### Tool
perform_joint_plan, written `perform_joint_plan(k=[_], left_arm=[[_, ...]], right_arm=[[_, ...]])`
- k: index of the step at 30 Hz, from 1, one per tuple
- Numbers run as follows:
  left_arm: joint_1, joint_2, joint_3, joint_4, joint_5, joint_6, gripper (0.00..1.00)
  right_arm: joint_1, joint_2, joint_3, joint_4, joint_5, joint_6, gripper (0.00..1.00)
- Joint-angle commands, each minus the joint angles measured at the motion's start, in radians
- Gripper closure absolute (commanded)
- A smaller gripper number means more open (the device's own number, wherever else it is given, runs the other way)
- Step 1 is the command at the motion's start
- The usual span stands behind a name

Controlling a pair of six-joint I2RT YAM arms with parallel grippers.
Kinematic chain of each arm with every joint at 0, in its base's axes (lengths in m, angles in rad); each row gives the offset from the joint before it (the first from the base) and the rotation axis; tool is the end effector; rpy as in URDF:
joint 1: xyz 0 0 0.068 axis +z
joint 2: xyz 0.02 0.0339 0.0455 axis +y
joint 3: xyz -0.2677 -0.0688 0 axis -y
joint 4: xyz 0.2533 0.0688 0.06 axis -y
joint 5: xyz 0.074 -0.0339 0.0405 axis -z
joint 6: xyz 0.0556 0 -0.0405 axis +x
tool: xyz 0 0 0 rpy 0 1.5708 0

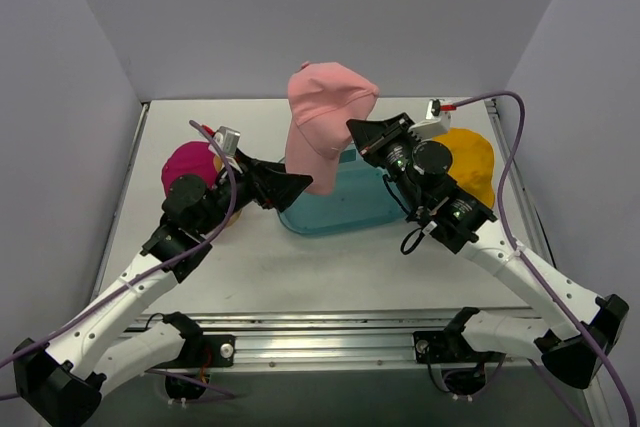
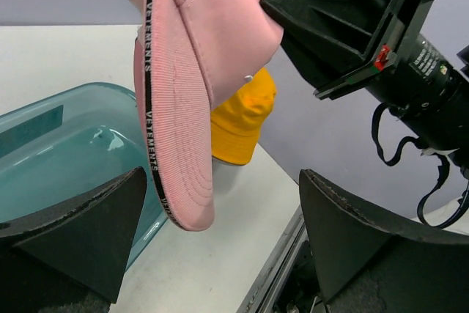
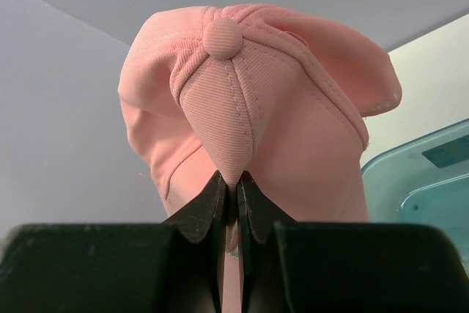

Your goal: Stack the hats

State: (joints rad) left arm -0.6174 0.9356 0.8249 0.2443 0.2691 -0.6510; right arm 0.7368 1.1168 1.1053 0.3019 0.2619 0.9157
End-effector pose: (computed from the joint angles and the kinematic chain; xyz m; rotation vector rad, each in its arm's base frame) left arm 0.1920 -0.1545 0.3776 0.2132 1.5490 -1.2153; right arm 0.2163 0.1768 0.4477 0.3650 1.3479 1.2349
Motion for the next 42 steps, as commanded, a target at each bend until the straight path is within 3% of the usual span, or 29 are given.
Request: perform_joint_plan(k=[1, 7, 10, 13, 14, 16, 18, 19, 21, 23, 27, 29, 36, 42], left_arm=[[-0.005, 0.008, 0.002, 0.092, -0.008, -0.004, 0.06], [-0.010, 0.072, 0.023, 0.125, -0.019, -0.010, 0.05], [-0.015, 0.109, 0.043, 0.125, -0.019, 0.001, 0.00], [-0.016, 0.132, 0.054, 0.136, -0.001, 0.008, 0.24], [-0.016, 0.135, 0.059, 0.135, 0.005, 0.008, 0.43], [-0.016, 0.129, 0.089, 0.096, 0.018, 0.025, 0.59], [-0.016, 0.108, 0.121, 0.003, 0.016, 0.048, 0.94], [-0.015, 0.098, 0.164, -0.046, 0.001, 0.069, 0.97], [-0.010, 0.069, 0.213, -0.184, -0.018, 0.096, 0.98], [0.008, 0.060, 0.313, -0.357, -0.004, 0.142, 0.98], [0.103, 0.127, 0.541, -0.640, 0.145, 0.168, 0.98], [0.201, 0.175, 0.608, -0.732, 0.318, 0.162, 0.98], [0.474, 0.247, 0.757, -0.867, 0.755, 0.104, 0.98], [0.516, 0.227, 0.705, -0.961, 0.783, 0.128, 0.98]], right_arm=[[0.012, -0.046, -0.002, 0.140, 0.071, 0.086, 1.00], [0.016, -0.063, -0.053, 0.189, 0.097, 0.117, 1.00], [0.016, -0.066, -0.079, 0.209, 0.109, 0.123, 1.00], [0.016, -0.071, -0.090, 0.215, 0.099, 0.106, 1.00], [0.016, -0.072, -0.090, 0.209, 0.091, 0.098, 1.00], [0.015, -0.084, -0.088, 0.178, 0.071, 0.045, 1.00], [0.012, -0.104, -0.087, 0.154, 0.045, -0.018, 0.98], [0.006, -0.113, -0.085, 0.117, 0.005, -0.093, 0.94], [0.001, -0.144, -0.082, 0.068, -0.067, -0.191, 0.64], [-0.002, -0.167, -0.070, -0.005, -0.145, -0.314, 0.44], [-0.004, -0.259, -0.056, -0.139, -0.228, -0.474, 0.38], [-0.004, -0.287, -0.050, -0.170, -0.234, -0.524, 0.36], [-0.007, -0.299, -0.022, -0.191, -0.306, -0.676, 0.33], [-0.025, -0.152, 0.116, -0.207, -0.397, -0.830, 0.33]])
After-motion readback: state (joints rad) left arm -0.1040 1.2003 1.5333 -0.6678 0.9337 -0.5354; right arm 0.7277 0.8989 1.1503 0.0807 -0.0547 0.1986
